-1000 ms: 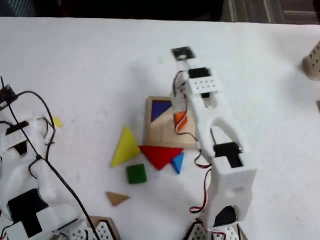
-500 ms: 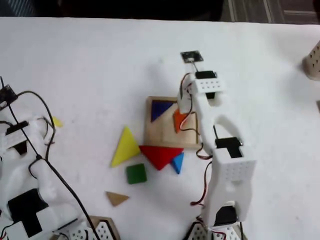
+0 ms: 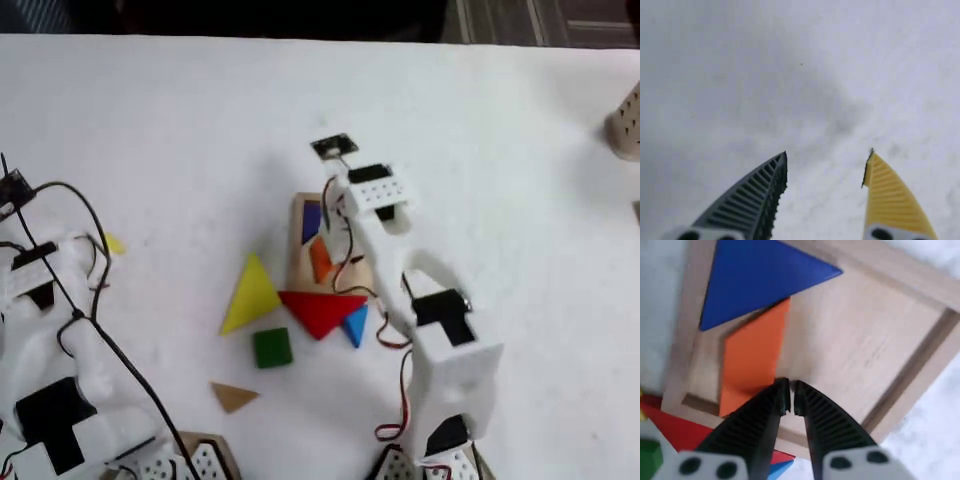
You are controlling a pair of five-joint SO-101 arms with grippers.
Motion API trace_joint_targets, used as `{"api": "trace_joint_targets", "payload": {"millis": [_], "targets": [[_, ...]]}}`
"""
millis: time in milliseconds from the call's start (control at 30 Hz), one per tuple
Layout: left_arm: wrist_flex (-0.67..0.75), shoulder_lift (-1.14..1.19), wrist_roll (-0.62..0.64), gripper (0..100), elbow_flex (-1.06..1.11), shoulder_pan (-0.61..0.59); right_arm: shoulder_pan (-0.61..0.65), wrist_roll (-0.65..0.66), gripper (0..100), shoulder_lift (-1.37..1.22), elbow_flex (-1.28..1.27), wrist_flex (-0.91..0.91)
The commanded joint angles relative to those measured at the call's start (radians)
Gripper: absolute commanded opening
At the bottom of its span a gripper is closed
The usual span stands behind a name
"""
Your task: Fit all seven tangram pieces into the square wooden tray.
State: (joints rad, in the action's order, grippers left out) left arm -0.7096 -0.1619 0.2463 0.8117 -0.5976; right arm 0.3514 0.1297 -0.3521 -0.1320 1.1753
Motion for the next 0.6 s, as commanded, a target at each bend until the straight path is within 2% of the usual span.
{"api": "trace_joint_targets", "payload": {"millis": [0, 333, 433, 567], "targets": [[0.000, -0.001, 0.006, 27, -0.049, -0.007, 0.005, 0.011, 1.7, 0.125, -0.058, -0.059], [-0.002, -0.001, 0.006, 27, -0.049, -0.007, -0.102, 0.009, 1.7, 0.174, -0.091, -0.162], [-0.002, -0.001, 0.006, 27, -0.049, -0.008, -0.094, 0.009, 1.7, 0.159, -0.101, -0.199], [-0.002, -0.001, 0.006, 27, -0.049, -0.010, -0.019, 0.009, 1.7, 0.087, -0.104, -0.211]]}}
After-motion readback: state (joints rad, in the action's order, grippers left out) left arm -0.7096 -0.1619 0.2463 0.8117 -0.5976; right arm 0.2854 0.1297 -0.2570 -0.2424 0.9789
